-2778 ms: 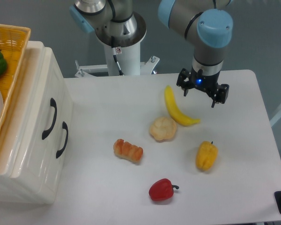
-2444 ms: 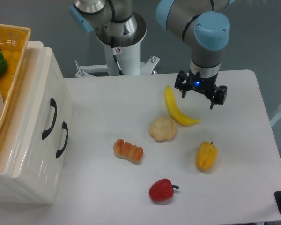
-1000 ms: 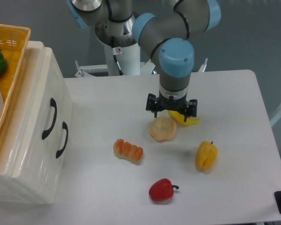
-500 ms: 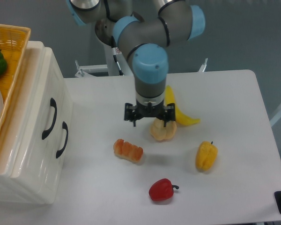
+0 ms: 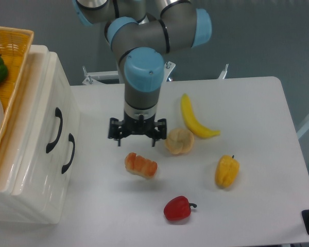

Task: Slide open the top white drawer
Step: 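Move the gripper from above the banana toward the upper drawer handle, then lower the gripper onto the black handle of the upper white drawer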

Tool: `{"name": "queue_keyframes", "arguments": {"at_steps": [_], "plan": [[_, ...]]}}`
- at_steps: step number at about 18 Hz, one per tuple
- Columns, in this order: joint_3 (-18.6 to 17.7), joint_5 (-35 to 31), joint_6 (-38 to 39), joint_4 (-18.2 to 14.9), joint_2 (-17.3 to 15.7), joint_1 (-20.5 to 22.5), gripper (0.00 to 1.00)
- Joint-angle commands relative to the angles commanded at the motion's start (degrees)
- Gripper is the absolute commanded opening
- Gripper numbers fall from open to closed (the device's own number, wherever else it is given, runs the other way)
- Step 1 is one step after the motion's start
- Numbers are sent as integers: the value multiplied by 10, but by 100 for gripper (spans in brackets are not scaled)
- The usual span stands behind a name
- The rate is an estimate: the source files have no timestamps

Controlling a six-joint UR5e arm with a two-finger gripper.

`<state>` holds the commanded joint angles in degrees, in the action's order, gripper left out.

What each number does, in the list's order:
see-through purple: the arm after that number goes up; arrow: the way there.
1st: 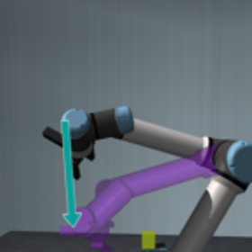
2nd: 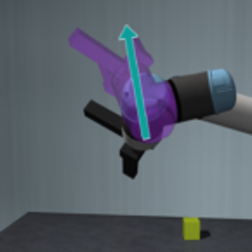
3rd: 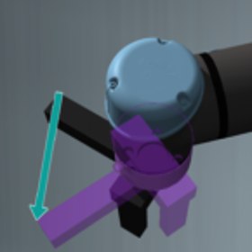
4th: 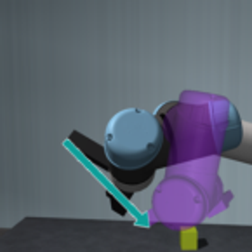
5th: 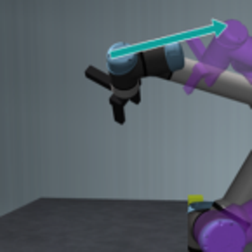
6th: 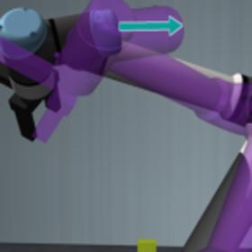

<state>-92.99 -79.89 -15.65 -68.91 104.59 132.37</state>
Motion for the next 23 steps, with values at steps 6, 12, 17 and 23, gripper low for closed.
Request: {"name": "queue_keyframes", "arguments": {"at_steps": [6,12,17,23], "plan": [[-10,30,25,-4,4,-31,100],[-8,47,31,-19,-2,-38,100],[4,79,30,-39,-8,-39,100],[1,106,29,-54,-22,-32,100]]}}
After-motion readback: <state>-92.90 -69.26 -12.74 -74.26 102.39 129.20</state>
